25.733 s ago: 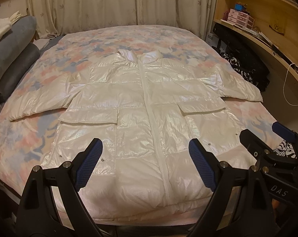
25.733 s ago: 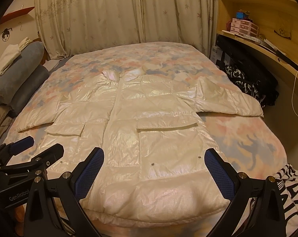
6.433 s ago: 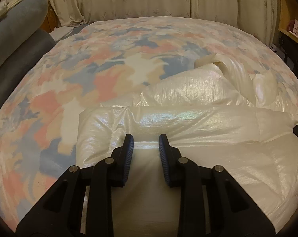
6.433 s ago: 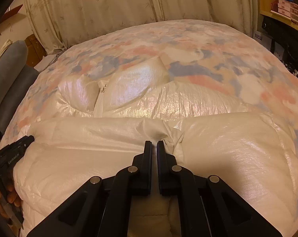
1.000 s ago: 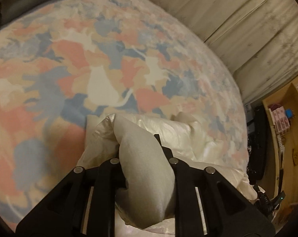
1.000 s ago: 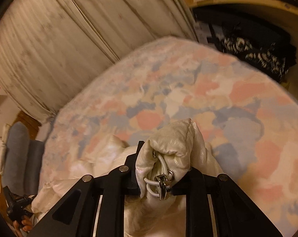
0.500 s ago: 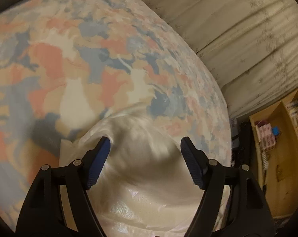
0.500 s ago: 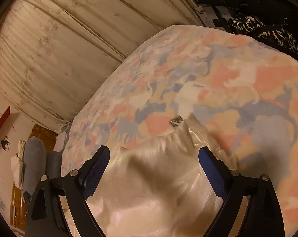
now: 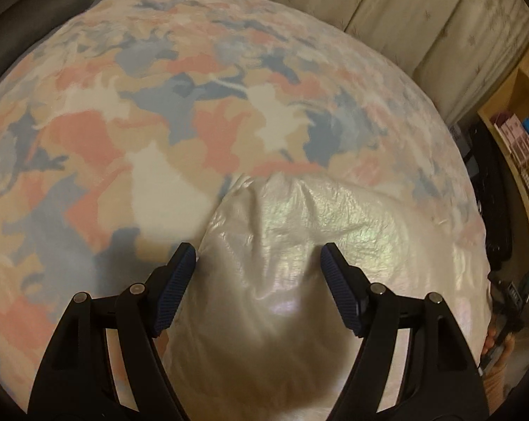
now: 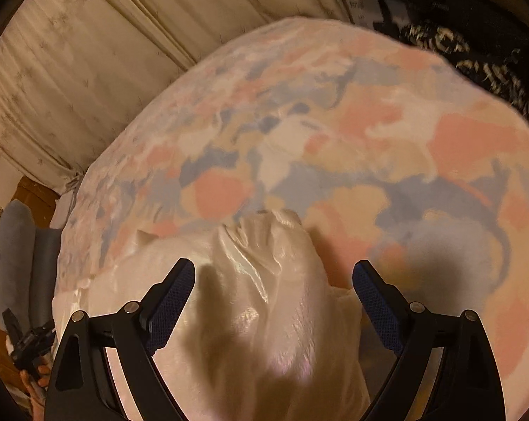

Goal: Fold large clothes

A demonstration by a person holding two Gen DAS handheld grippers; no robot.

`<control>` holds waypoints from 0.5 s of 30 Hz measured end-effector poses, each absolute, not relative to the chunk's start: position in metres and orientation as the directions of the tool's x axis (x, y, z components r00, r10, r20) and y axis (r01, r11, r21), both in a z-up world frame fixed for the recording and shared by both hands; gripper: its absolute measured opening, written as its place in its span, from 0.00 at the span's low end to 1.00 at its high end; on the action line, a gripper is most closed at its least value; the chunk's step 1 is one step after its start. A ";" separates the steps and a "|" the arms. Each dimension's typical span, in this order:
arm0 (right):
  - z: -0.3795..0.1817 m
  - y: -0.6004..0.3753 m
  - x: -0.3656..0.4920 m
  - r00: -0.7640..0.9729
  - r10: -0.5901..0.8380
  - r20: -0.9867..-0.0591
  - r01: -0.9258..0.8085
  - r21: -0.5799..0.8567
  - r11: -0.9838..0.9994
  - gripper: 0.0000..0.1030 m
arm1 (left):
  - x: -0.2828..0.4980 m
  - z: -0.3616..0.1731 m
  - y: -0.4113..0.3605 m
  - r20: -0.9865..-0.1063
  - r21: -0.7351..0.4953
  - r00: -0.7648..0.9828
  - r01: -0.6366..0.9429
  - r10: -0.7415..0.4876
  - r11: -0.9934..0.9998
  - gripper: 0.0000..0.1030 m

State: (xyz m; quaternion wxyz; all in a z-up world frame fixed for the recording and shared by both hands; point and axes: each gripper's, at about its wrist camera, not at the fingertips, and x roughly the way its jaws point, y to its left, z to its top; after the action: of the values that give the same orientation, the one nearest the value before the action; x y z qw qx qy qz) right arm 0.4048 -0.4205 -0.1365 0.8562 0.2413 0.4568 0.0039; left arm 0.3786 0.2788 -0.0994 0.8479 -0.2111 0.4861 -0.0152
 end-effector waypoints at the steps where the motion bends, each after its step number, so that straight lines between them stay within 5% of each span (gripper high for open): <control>1: -0.143 -0.420 0.407 0.573 0.248 -0.781 0.206 0.430 0.879 0.90 | 0.380 -0.104 0.278 -0.820 -0.376 0.519 -0.173 -0.240 0.910 0.69; 4: -0.156 -0.411 0.413 0.556 0.290 -0.779 0.159 0.442 0.883 0.86 | 0.384 -0.114 0.274 -0.826 -0.375 0.506 -0.163 -0.249 0.913 0.69; 6: -0.155 -0.402 0.414 0.558 0.272 -0.784 0.123 0.402 0.907 0.51 | 0.382 -0.112 0.270 -0.825 -0.342 0.527 -0.178 -0.204 0.923 0.50; 7: -0.152 -0.397 0.414 0.562 0.256 -0.786 0.109 0.377 0.920 0.40 | 0.381 -0.109 0.267 -0.828 -0.308 0.536 -0.188 -0.166 0.932 0.30; 9: -0.137 -0.385 0.410 0.602 0.188 -0.776 0.082 0.294 0.952 0.21 | 0.377 -0.099 0.260 -0.819 -0.241 0.569 -0.215 -0.080 0.946 0.19; 15: -0.118 -0.367 0.405 0.670 -0.004 -0.742 0.154 0.134 0.979 0.18 | 0.376 -0.098 0.247 -0.802 -0.073 0.580 -0.335 0.144 0.940 0.13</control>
State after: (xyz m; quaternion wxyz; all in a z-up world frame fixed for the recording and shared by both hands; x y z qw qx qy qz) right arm 0.4055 -0.3671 -0.1178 0.9090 0.0930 0.4039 -0.0435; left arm 0.3755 0.2471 -0.0981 0.8822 -0.1086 0.4376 0.1358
